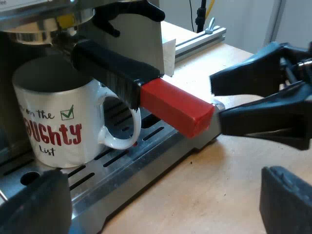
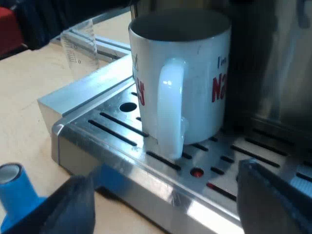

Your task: Remove mug from coffee machine

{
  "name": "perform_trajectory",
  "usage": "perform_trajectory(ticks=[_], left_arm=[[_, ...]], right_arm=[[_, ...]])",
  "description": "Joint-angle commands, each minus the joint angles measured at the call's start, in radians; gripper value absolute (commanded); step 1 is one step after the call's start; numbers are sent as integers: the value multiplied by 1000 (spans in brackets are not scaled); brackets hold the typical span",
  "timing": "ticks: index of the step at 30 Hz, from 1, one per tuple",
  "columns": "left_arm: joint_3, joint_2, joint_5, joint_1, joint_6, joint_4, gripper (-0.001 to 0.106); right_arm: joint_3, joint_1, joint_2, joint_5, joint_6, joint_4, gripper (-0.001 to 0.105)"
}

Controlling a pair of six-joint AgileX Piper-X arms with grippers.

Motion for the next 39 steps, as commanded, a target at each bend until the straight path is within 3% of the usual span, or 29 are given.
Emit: perform_trajectory(ticks=[1,7,13,24,26,39], left_arm=[[-4,-2,6,-5,-3,-18,80],[-4,-2,6,-5,-3,-18,80],[-4,-2,6,-5,-3,-18,80],[-4,-2,45,-5,-3,-18,80],[-4,-2,45,-5,-3,-18,80],[-4,-2,49,-5,-3,-18,80]], right_arm=[[-29,0,24,14,-5,-25,63],[-122,0,147,38,0,-25,63],[-187,0,265,79,82,-93,63],[-272,0,386,107,81,-140,63],[-330,0,420,154,81,-134,63],[-392,-2,465,163,81,-112,63]])
